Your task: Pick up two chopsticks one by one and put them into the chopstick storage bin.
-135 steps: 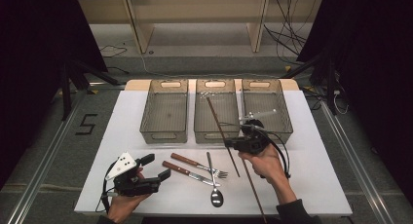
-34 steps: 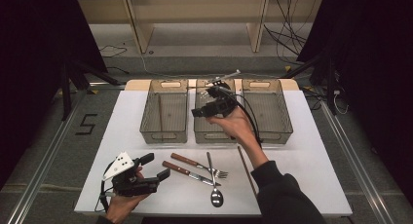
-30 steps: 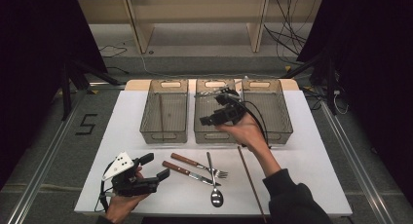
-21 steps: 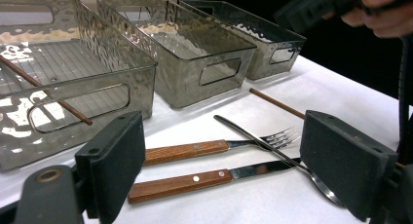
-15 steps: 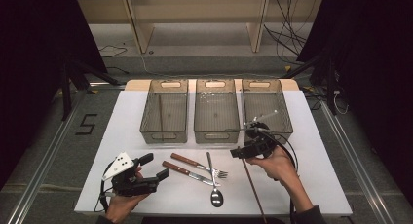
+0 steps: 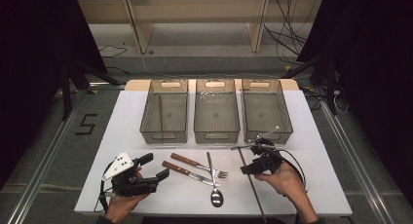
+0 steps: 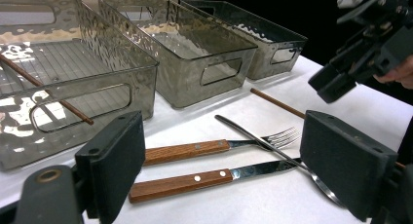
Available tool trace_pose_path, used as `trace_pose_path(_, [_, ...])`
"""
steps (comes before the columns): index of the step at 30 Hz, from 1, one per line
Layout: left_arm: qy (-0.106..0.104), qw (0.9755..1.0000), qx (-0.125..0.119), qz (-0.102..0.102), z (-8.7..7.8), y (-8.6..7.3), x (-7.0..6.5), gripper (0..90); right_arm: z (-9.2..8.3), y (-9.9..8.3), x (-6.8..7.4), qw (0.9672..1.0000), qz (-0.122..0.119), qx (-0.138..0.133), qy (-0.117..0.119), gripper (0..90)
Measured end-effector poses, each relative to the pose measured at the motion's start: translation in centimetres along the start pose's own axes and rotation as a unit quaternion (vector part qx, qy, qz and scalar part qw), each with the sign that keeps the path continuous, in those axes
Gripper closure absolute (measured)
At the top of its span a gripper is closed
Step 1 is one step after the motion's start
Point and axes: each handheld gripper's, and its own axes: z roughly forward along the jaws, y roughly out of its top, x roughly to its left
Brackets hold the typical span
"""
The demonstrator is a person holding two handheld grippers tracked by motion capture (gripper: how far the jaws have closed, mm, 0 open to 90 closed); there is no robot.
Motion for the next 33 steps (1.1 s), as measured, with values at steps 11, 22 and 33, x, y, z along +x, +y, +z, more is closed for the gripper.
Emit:
trace_pose_path(11, [0.001,1.0,0.003,0.005,0.0,0.0,-0.1,16.2,1.1,-1.1,0.1,0.9989,-0.005,0.045,-0.011,50.2])
trace_pose_path(22, [0.001,1.0,0.004,0.007,0.1,0.0,-0.2,16.0,1.8,-1.8,0.6,0.9962,-0.021,0.082,-0.024,62.9])
trace_pose_path(33, [0.0,1.0,0.004,0.007,0.1,0.0,-0.2,16.1,2.1,-2.0,0.9,0.9935,-0.025,0.105,-0.036,67.1])
